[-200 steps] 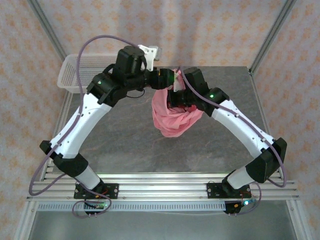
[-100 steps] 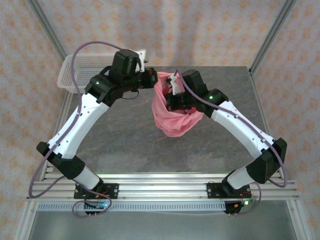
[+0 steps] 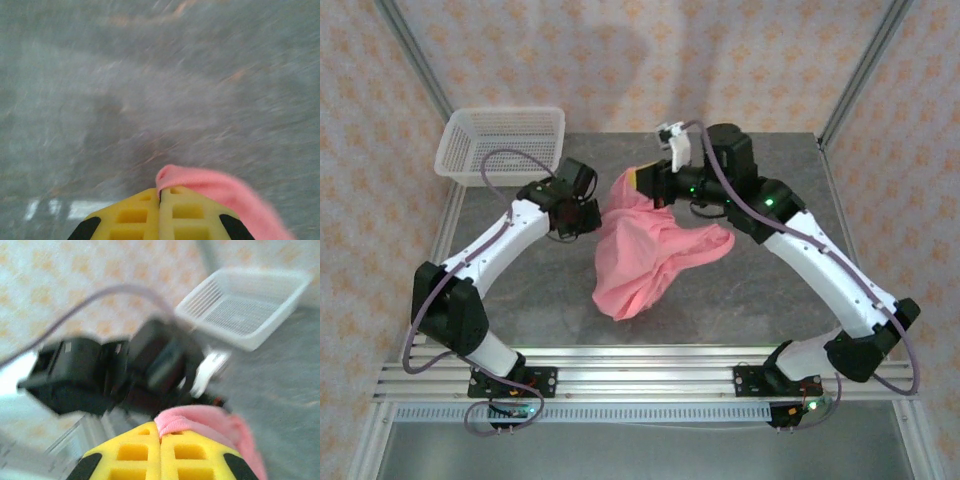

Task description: Fold the inside-out t-shirt

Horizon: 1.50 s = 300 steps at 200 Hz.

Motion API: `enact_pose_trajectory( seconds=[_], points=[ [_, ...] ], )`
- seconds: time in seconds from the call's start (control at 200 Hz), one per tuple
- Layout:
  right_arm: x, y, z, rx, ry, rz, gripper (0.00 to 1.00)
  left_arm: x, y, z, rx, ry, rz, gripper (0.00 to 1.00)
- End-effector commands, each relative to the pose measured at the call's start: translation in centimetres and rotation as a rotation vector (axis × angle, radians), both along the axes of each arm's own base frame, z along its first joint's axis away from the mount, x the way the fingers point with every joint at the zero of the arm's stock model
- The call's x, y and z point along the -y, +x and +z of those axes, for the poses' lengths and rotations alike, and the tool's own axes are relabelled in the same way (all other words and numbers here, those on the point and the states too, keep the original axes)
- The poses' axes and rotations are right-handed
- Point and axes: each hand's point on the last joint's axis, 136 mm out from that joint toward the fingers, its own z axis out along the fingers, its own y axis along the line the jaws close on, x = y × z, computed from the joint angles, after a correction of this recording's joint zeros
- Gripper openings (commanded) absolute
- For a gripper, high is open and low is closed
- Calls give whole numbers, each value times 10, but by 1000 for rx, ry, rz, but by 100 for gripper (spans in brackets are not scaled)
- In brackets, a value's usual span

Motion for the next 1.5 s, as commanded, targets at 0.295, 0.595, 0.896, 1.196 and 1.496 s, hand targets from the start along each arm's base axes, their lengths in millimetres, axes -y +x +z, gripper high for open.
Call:
enact_pose_trajectory(
  seconds=[0.295, 0.595, 0.896, 1.196, 1.496],
  points=[
    [75, 59, 37, 98, 43, -420, 0, -48, -12, 80, 279, 14, 83, 67],
    [28, 24, 47, 126, 158, -76, 0, 65, -9, 179, 572, -254, -366, 74],
    [15, 9, 44, 71, 172, 41, 0, 128, -23, 175, 627, -201, -808, 92],
    [22, 18, 19, 1, 123, -29, 0, 135, -6, 224, 761, -282, -709, 23],
    [91, 56, -119, -246, -79, -318, 0, 128, -36, 322, 934, -522, -634, 0]
  ],
)
